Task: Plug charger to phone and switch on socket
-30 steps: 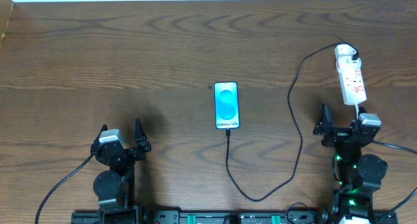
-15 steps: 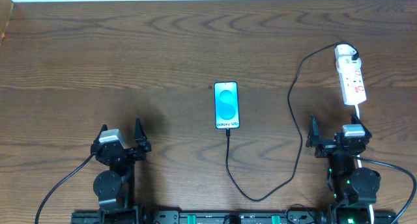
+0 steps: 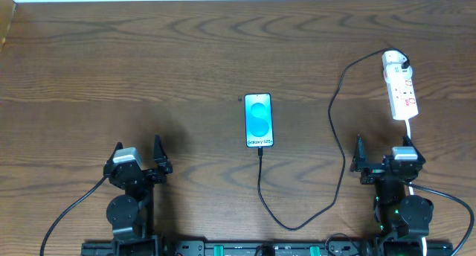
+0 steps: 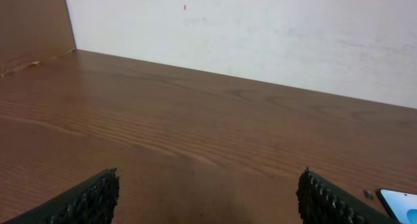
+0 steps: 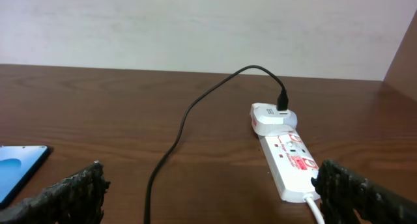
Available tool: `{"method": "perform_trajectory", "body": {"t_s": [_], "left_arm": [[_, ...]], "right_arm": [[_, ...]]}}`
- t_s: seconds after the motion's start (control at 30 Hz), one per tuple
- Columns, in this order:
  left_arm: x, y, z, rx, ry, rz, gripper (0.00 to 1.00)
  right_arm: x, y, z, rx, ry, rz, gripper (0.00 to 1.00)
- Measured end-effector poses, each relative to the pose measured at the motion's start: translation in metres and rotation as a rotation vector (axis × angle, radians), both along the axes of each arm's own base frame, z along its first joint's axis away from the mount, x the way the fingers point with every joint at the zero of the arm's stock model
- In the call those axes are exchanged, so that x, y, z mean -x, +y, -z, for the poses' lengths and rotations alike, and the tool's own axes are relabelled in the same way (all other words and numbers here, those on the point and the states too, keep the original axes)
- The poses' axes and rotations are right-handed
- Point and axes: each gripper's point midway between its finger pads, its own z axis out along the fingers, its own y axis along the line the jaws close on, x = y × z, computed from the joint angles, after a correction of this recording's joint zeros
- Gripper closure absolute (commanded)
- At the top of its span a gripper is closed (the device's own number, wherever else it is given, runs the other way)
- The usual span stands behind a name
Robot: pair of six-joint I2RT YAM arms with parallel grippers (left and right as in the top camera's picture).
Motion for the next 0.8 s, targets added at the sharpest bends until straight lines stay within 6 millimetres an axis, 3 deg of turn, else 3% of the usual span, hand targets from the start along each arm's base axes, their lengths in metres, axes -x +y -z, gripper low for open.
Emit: {"method": "perform_trajectory", "body": {"t_s": [0.8], "left_arm": [[0.0, 0.0, 0.0, 0.0, 0.0, 0.0, 0.13]], "right_arm": [[0.0, 0.0031, 0.0, -0.02, 0.0, -0.01, 0.01]]}}
